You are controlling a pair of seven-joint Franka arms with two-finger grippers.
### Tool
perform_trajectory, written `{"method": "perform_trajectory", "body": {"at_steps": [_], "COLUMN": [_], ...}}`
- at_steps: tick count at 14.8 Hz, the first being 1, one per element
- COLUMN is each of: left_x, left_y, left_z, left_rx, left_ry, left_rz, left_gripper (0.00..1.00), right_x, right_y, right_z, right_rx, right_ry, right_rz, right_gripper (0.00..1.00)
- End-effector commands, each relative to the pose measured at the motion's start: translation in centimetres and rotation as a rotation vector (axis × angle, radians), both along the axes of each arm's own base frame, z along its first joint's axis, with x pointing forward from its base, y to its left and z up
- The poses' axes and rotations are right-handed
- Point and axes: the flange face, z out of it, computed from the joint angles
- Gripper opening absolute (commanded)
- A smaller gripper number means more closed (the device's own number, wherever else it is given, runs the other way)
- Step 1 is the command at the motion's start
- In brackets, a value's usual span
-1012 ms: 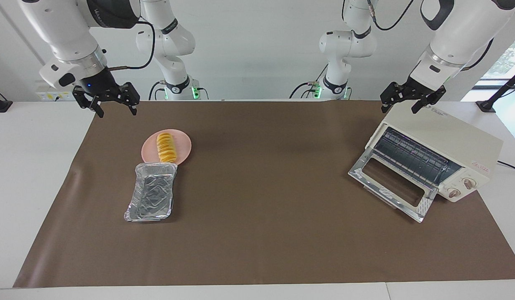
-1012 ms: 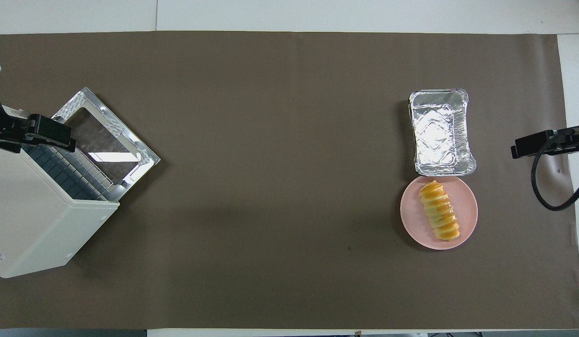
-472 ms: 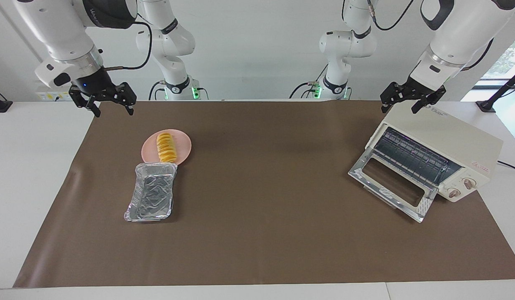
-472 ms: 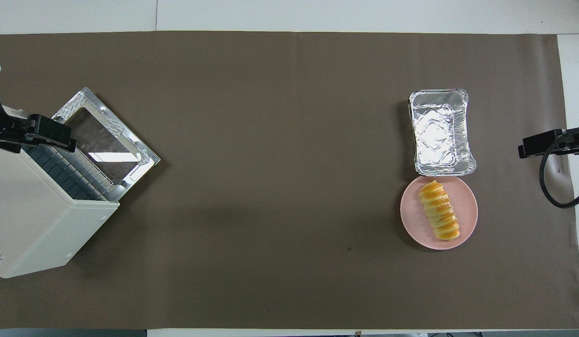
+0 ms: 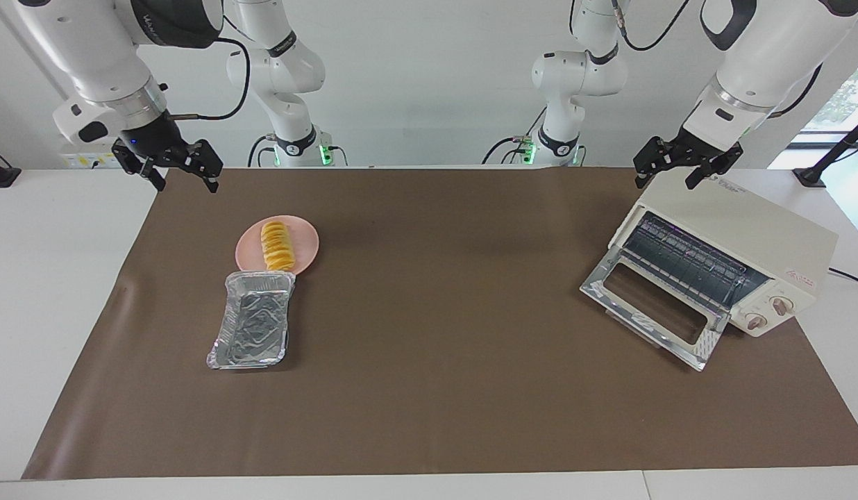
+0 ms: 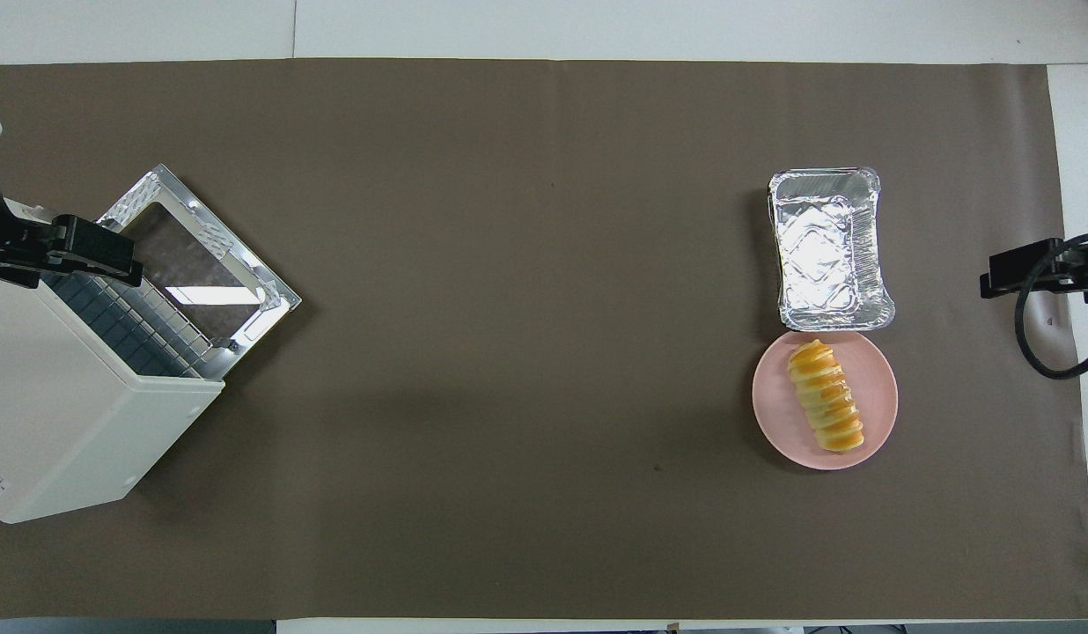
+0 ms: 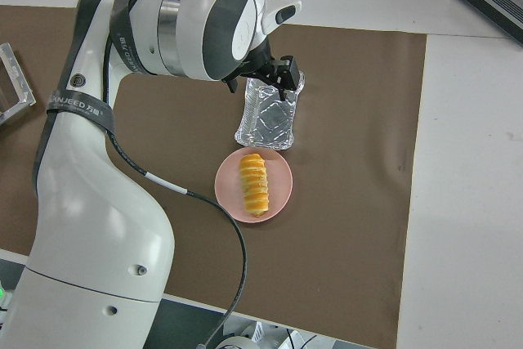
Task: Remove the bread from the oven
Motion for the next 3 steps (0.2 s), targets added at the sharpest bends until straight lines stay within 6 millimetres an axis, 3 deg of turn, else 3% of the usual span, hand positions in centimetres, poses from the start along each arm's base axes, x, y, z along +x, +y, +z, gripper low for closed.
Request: {"method": "perform_trajectory", "body": {"at_steps": [1, 3], "left_x": [-0.61, -0.61], "left_y": [0.06, 0.06], "left_z": [0.27, 0.27], "left_rx": [0.009, 0.009], "left_ry": [-0.013, -0.013], "left_rz": [0.011, 0.011], "left_gripper": [1.00, 1.00], "right_x": [-0.07, -0.06], "right_y": [0.08, 0.00], "right_z": [0.25, 0.34], "right_rx": [-0.020, -0.020], "right_ry": [0.009, 0.006], "right_rz": [-0.013, -0.014], "right_gripper": [1.00, 1.00]}}
